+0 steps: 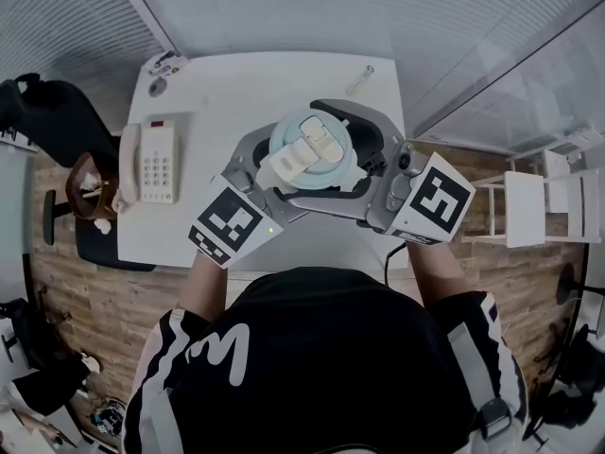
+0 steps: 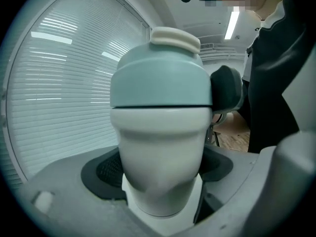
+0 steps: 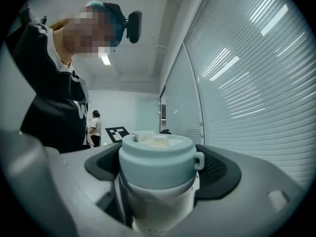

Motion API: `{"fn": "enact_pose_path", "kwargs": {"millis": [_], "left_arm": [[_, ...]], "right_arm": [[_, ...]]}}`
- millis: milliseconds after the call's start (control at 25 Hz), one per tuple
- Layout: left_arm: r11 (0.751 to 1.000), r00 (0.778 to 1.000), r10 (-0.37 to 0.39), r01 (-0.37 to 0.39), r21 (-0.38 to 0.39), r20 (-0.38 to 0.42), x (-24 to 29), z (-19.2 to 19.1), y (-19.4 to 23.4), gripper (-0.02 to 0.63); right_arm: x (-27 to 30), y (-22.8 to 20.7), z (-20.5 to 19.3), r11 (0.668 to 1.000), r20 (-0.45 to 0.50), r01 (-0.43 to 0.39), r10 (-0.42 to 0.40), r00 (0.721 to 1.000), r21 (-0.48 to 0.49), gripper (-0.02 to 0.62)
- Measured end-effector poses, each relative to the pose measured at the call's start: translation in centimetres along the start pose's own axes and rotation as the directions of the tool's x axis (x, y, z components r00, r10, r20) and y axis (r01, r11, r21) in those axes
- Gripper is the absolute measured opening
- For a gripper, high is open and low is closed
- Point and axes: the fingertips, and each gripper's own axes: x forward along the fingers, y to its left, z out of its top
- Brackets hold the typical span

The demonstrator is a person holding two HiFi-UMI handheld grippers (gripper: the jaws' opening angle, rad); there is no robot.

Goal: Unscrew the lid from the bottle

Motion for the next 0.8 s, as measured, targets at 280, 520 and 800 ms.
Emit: {"fn": "enact_pose_path", "kwargs": {"millis": [280, 520, 800], "left_arm": [[1.0, 0.999, -0.011, 0.012, 0.012, -0.038, -0.2, -0.8, 0.5, 0.43], [0.998, 0.998, -0.064, 0.064, -0.001, -0.022, -0.1, -0.8, 0.2, 0.43], [0.986, 0.986, -0.164, 0.164, -0.018, 0.004, -0.2, -0.1, -0.8, 0.43]], "right_arm": [[0.4, -0.4, -0.7, 0.998, -0.017, -0.061, 0.061, 0.998, 0.027, 0.454], [0.3, -0.2, -0.7, 0.994, -0.013, -0.105, 0.105, 0.994, 0.04, 0.454], [0.0, 0.4, 0.1, 0.971, 0.045, -0.234, 0.232, 0.972, 0.052, 0.452]]}}
